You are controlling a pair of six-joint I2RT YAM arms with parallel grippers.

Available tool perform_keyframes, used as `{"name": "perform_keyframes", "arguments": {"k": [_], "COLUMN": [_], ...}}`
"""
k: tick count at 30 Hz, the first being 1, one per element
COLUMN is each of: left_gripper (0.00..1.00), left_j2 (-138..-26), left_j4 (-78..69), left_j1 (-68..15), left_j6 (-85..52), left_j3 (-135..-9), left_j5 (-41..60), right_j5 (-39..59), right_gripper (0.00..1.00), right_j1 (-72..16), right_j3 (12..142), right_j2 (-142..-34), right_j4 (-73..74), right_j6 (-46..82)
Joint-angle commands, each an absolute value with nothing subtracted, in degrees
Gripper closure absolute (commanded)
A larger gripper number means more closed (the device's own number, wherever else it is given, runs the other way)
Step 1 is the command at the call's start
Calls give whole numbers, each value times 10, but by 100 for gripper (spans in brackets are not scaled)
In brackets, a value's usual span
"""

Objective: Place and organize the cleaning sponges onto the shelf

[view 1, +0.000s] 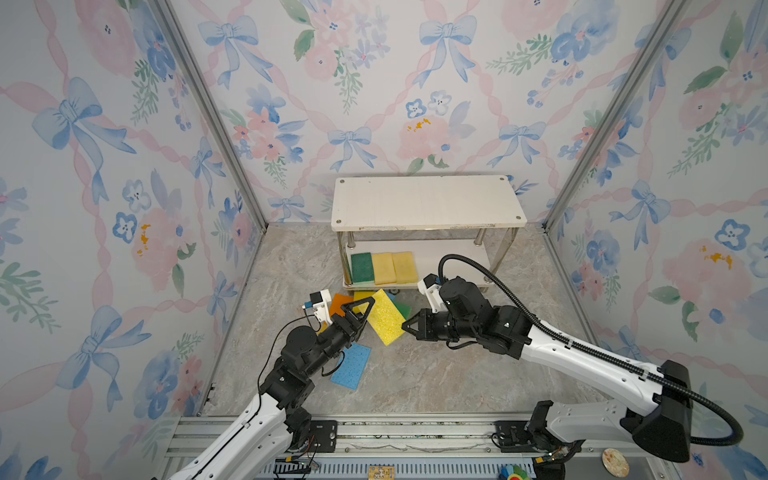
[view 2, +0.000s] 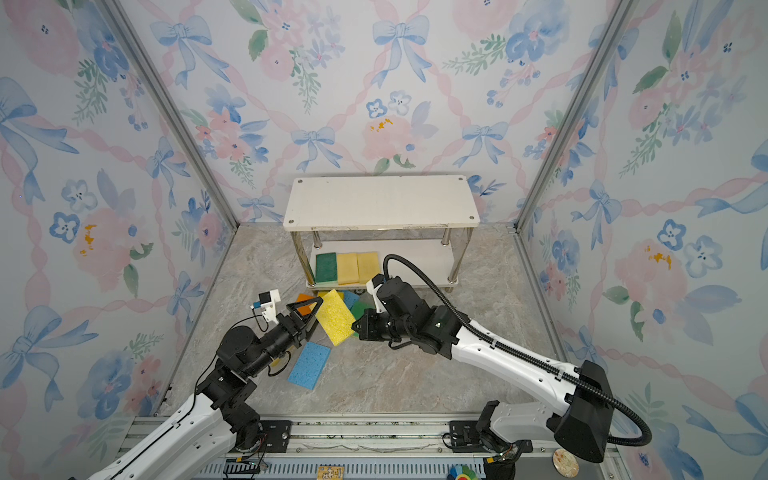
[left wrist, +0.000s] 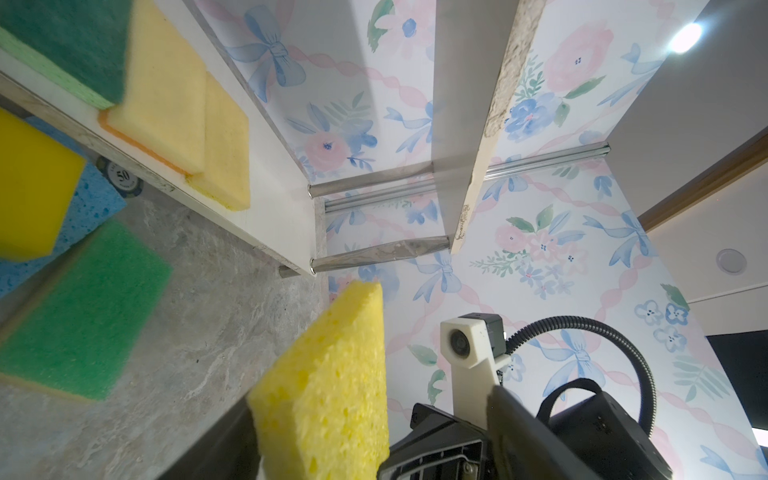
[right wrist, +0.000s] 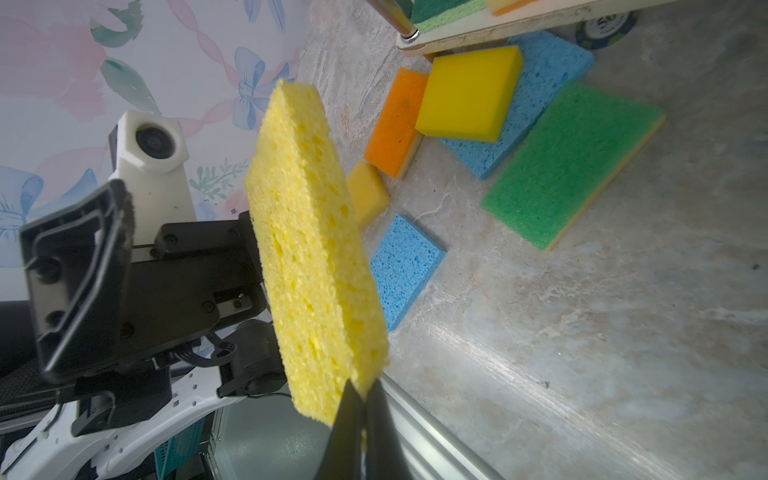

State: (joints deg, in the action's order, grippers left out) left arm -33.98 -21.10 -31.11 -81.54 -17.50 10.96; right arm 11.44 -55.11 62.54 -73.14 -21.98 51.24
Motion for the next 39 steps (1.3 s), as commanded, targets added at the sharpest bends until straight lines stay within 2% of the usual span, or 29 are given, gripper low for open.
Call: {"name": "perform_keyframes", "arguments": {"k": [1,7,16,22,30,39], "left_gripper": [2,2,2,2,2,2], "left_j2": [-340,-326,-315,-304,-293,-276], "left_j4": [-211,-158,-112,-89,-68,-59], "left_j1": [-314,-313,-302,-289,-256,-225], "left_j6": [-799,-766,-725,-705,-697,-705], "left_j3": [-189,-209,-227,-224,-217,-200], "left_j5": [120,104,108,123,155,179], "right_j5": [97,76,9,-26,-46,-18], "right_gripper": [100,100,100,100,100,100], "right_j1": [-545,-521,-407,-344,-316,-274], "right_j3": [614,587,531,526,568,604], "right_j2": [-709,-677,-622,-662,-777,-874], "right_j4": [-215,-213,-199,-144,-69,-8], "right_j6": [523,542,568,568,530,483]}}
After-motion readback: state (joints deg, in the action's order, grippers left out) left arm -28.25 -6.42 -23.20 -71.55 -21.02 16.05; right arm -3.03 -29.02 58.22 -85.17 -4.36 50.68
